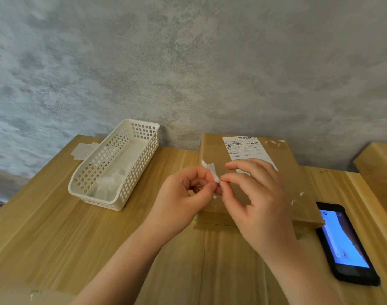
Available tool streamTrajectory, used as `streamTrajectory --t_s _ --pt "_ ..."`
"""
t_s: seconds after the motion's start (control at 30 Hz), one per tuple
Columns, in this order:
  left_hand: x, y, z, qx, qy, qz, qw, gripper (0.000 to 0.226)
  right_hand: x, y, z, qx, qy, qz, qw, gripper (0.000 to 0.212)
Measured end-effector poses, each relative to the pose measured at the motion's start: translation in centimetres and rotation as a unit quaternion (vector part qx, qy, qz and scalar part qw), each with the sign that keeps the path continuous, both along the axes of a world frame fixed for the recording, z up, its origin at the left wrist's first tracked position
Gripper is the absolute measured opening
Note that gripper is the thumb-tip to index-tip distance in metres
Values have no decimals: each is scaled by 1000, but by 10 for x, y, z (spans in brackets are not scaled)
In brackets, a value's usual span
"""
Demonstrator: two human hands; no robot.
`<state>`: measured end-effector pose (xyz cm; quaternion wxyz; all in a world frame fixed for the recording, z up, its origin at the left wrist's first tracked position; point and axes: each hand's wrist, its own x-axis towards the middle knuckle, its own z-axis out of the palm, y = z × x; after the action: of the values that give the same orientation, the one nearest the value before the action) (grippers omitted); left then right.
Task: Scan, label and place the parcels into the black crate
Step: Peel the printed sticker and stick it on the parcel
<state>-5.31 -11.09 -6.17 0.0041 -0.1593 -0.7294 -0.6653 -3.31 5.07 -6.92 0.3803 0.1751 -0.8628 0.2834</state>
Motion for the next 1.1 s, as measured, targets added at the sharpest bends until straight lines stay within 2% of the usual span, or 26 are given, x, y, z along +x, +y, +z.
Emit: streamTrajectory --t_s 0.13,0.23,0.5,0.9,1.1 --pt "1 -1 3 11 -2 -7 1000 8 2 0 3 -24 16 10 1000 8" --pt "2 -2 3 0 7 -10 1000 10 4 -1 4 8 43 14 999 4" --pt "4 -2 3 -95 79 6 992 7 5 -2 0 26 56 3 998 11" --pt "5 -1 3 -79 78 20 994 7 4 -4 -2 7 53 9 999 10" --pt "4 -4 5 -104 95 12 990 8 4 -3 -4 11 50 10 999 11"
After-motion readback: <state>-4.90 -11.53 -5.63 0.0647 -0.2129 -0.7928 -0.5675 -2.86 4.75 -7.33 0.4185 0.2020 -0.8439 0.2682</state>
